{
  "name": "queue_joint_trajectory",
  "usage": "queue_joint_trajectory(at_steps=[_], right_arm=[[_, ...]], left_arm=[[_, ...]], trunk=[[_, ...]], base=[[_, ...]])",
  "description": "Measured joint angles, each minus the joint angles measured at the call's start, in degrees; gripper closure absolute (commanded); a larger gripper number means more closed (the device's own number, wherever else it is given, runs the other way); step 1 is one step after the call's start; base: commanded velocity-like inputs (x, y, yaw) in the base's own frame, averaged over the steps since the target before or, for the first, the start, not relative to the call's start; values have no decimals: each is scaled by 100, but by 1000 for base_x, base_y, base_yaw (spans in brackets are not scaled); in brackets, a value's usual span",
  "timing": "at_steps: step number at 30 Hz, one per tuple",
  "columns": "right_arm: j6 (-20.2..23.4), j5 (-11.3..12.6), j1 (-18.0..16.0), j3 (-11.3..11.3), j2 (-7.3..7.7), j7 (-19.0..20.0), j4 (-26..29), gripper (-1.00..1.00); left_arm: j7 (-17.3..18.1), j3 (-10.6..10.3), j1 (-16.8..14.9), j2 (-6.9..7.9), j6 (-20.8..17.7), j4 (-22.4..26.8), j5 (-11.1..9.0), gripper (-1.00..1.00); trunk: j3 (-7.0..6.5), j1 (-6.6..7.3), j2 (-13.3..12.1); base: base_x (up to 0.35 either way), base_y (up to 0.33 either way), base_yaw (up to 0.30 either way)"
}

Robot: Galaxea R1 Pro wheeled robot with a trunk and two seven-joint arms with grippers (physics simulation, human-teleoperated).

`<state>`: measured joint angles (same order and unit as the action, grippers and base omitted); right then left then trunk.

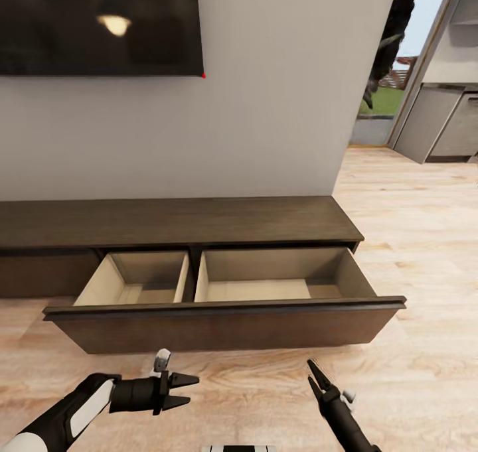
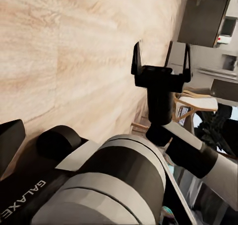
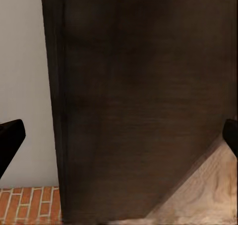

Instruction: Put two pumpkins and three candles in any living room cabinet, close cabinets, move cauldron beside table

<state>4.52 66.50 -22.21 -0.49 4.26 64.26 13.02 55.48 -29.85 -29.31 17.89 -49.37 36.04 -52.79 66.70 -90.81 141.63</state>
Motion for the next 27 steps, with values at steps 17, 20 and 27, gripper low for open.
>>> queue_joint_trajectory(at_steps=[17, 20, 27], right_arm=[[2, -288, 0, 8, 49, -810, -334, -100], [-9, -294, 0, 14, 70, -805, -335, -100], [-7, -290, 0, 16, 88, -809, -340, -100]], left_arm=[[-712, 36, 0, -231, 673, -436, 7, -100], [-712, 34, 0, -224, 721, -453, 8, -100], [-702, 39, -1, -203, 734, -576, 13, -100]], trunk=[[-305, 374, -682], [-359, 439, -802], [-485, 593, -1083]], base=[[0, 0, 0], [0, 0, 0], [0, 0, 0]])
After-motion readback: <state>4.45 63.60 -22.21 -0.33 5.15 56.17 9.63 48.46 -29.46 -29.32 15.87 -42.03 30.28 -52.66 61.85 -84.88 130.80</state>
